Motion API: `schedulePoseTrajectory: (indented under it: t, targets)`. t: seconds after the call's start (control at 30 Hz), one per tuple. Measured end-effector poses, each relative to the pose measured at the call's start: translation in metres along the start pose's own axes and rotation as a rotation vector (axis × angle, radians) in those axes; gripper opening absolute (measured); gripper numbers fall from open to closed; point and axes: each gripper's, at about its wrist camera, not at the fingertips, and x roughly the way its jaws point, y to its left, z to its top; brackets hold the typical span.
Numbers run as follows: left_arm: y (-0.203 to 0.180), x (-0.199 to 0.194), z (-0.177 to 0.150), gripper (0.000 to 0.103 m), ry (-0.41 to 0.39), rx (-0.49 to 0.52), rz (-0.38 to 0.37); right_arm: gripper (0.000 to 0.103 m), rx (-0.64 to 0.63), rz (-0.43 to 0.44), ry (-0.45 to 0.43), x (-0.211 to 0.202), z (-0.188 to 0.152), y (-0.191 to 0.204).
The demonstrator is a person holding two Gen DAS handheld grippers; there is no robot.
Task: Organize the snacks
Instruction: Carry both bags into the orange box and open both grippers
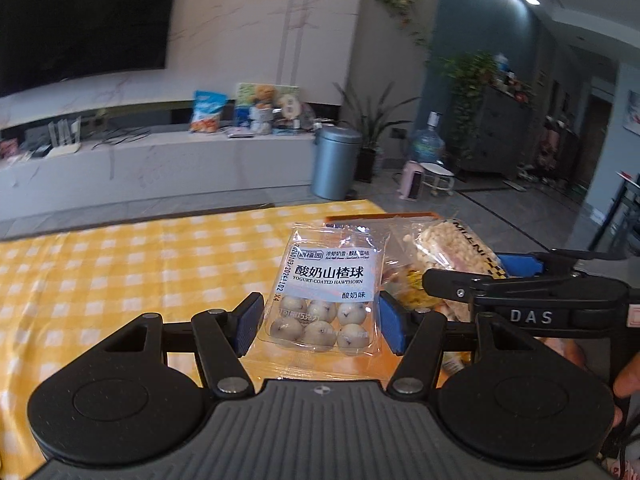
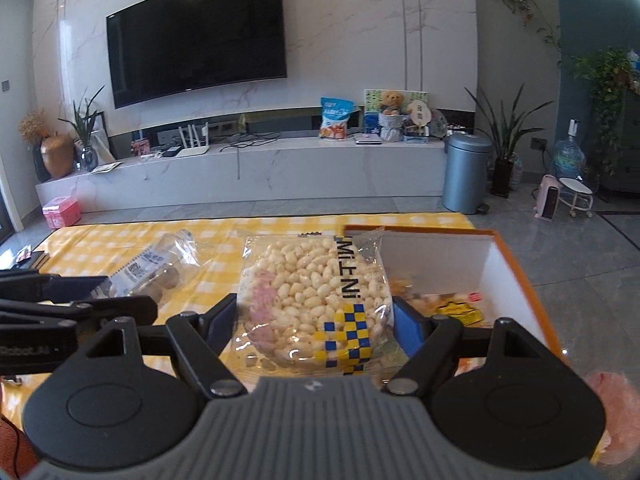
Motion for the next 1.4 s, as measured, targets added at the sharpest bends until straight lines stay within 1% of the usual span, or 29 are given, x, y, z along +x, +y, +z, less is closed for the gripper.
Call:
schedulePoseTrajectory:
  t: [0.1,0.2,0.3,0.43,0.67,0.9,1.07,1.13,1.23,1.3,1.4]
  targets:
    - [-0.021,0.018,0.013,0.070,0.019,0.078,-0.037,0.077,0.010,-0.018,0.022,0.000,0.004,-0.027]
    - [-0.043,0.038,0.021,0.070,0.040,0.161,-0.083,0.077,0.025,-0.034,0.067,0.007,0.006,-0.051]
    - [-0.056,0.060,0.028,0.070,0.079,0.211,-0.134,0.077,0.041,-0.056,0.112,0.016,0.004,-0.073]
    - [-0.070,0.090,0.030,0.070,0.163,0.261,-0.173,0.077,-0.008,-0.097,0.149,0.028,0.003,-0.088]
    - [-0.085,0.128,0.018,0.070,0.275,0.400,-0.185,0.077,-0.146,-0.116,0.239,0.058,0.001,-0.103]
    - [-0.090,0.164,0.008,0.070,0.377,0.495,-0.194,0.077,-0.254,-0.096,0.354,0.089,-0.013,-0.115]
    - [-0.090,0.182,0.004,0.071,0.409,0.528,-0.196,0.077,-0.319,-0.089,0.419,0.106,-0.016,-0.114]
    - [-0.092,0.187,0.002,0.071,0.413,0.548,-0.187,0.077,-0.319,-0.089,0.441,0.111,-0.018,-0.114]
    - [-0.097,0.194,-0.002,0.071,0.443,0.583,-0.180,0.078,-0.315,-0.082,0.472,0.117,-0.019,-0.115]
    - [-0.099,0.196,-0.004,0.071,0.444,0.605,-0.173,0.078,-0.316,-0.084,0.478,0.117,-0.022,-0.113]
    - [-0.099,0.201,-0.004,0.071,0.454,0.604,-0.175,0.078,-0.340,-0.088,0.485,0.115,-0.022,-0.110]
